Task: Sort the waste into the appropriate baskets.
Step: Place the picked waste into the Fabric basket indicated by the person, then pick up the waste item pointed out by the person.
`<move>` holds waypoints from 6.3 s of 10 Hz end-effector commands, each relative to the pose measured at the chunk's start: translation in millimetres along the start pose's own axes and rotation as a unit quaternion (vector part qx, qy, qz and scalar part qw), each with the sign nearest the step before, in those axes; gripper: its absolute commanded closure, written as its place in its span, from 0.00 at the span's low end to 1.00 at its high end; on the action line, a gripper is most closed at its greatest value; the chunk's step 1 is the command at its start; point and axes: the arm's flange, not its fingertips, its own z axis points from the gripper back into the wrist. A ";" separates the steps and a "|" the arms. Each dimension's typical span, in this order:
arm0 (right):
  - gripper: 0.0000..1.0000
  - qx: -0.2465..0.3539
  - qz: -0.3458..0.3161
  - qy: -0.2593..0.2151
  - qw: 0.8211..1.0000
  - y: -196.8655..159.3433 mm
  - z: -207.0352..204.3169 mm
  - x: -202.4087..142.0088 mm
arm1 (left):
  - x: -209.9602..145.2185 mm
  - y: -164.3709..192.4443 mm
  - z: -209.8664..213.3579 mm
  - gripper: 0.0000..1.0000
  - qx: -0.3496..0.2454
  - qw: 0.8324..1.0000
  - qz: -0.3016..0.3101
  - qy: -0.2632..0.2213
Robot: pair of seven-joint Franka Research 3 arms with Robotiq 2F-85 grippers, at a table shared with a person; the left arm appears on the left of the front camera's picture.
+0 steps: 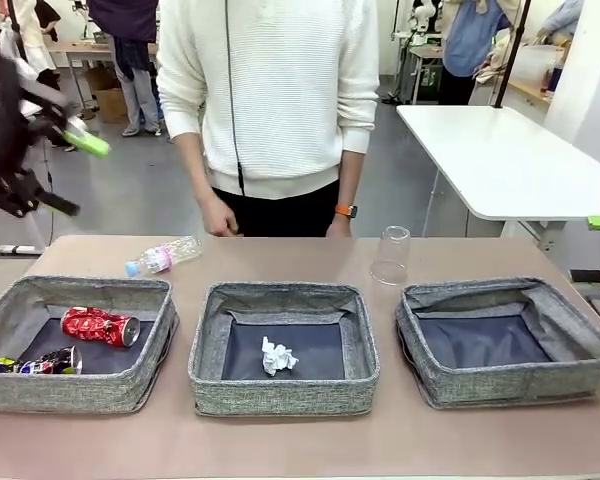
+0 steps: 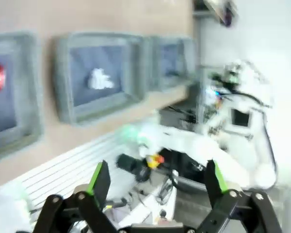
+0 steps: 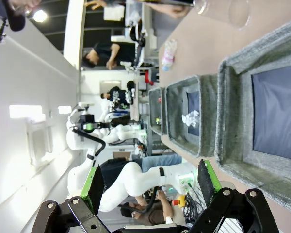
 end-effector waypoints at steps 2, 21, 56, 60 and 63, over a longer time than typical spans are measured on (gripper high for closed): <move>0.00 0.001 0.002 -0.002 1.000 2.3 1.0 1.4 | 27.0 62.7 9.8 0.00 -0.212 0.967 -0.030 0.139; 0.00 0.001 0.002 -0.002 1.000 2.3 1.0 1.4 | 25.8 168.1 8.4 0.00 -0.155 0.986 0.065 0.006; 0.00 -0.086 0.656 0.217 0.717 -102.7 -277.7 267.9 | 25.8 168.1 8.4 0.00 -0.155 0.986 0.065 0.006; 0.00 -0.026 0.641 0.243 0.728 -117.0 -311.7 255.1 | 25.8 168.1 8.4 0.00 -0.155 0.986 0.065 0.006; 0.00 0.012 0.614 0.240 0.752 -124.9 -320.7 250.7 | 25.8 168.1 8.4 0.00 -0.155 0.986 0.065 0.006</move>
